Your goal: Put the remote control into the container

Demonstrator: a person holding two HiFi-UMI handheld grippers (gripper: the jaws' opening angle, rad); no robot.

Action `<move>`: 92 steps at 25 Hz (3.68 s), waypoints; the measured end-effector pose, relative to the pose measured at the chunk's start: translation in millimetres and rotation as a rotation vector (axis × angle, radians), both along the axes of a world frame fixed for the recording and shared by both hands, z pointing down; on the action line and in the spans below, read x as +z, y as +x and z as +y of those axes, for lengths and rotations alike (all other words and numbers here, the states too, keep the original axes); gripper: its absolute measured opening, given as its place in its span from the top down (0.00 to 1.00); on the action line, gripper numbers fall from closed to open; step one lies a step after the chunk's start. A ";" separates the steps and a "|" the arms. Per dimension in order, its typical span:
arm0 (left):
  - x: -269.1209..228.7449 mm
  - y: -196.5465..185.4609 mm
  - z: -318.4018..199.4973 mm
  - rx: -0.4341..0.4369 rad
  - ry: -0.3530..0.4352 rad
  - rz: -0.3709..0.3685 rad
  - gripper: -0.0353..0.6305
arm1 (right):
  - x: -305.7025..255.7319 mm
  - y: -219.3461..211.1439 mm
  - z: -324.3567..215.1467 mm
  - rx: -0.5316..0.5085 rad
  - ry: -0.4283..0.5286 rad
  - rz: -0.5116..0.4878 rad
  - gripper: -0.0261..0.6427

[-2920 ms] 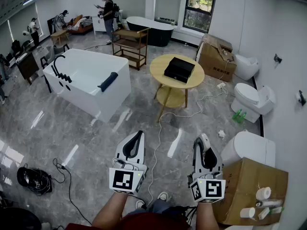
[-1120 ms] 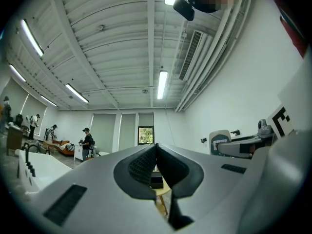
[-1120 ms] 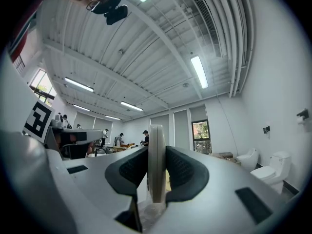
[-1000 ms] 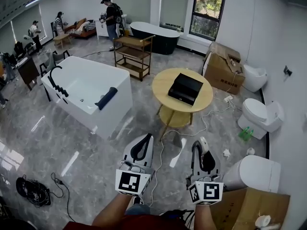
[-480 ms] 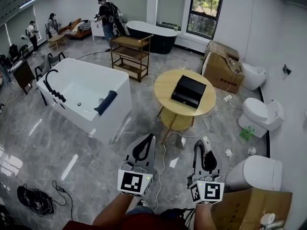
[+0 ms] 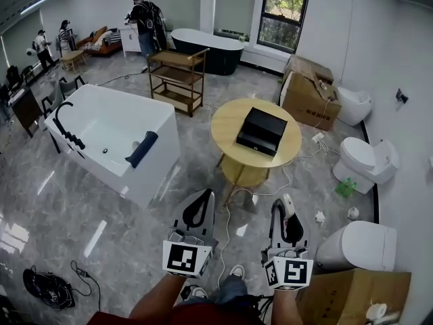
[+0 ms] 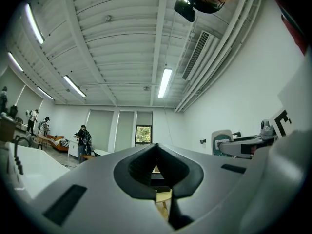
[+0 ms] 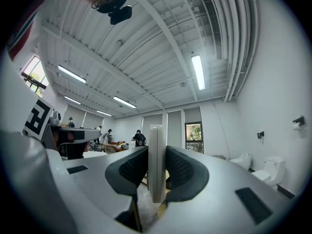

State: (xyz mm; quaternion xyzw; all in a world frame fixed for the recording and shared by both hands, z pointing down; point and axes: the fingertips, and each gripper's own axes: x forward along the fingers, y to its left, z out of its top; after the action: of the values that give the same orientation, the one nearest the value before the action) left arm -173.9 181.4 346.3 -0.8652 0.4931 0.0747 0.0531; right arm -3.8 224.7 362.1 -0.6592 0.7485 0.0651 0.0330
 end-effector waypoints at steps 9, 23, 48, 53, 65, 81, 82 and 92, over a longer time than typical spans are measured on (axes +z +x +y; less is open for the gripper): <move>-1.4 63.6 -58.3 -0.019 0.001 0.011 0.92 | -2.9 62.2 -61.5 -0.022 0.000 0.011 0.79; -0.1 158.7 -130.3 -0.076 -0.009 -0.008 0.92 | -1.4 159.4 -140.1 -0.078 -0.018 0.006 0.79; 6.1 160.8 -266.1 -0.057 -0.008 0.008 0.92 | 14.1 143.4 -273.8 -0.086 -0.056 0.010 0.79; 3.1 137.3 -301.5 -0.045 -0.014 -0.003 0.92 | 9.8 117.1 -309.6 -0.079 -0.057 -0.001 0.79; -17.9 90.3 -362.7 0.012 0.033 0.019 0.92 | -11.9 64.7 -367.8 -0.039 -0.012 -0.007 0.79; -7.3 107.7 -416.3 0.083 0.018 0.007 0.92 | -4.3 84.3 -413.9 0.038 -0.013 -0.027 0.79; -5.7 111.4 -421.6 0.078 0.015 0.000 0.92 | -4.1 88.6 -419.7 0.033 -0.011 -0.027 0.79; -5.5 174.2 -492.1 0.031 0.021 0.013 0.92 | -3.5 154.2 -494.6 -0.004 -0.018 -0.030 0.79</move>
State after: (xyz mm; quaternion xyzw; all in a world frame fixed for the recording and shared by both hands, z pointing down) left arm 0.3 -310.7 340.7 -0.8715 0.4792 0.0865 0.0577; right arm 150.3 -269.9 358.6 -0.6589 0.7497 0.0485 0.0385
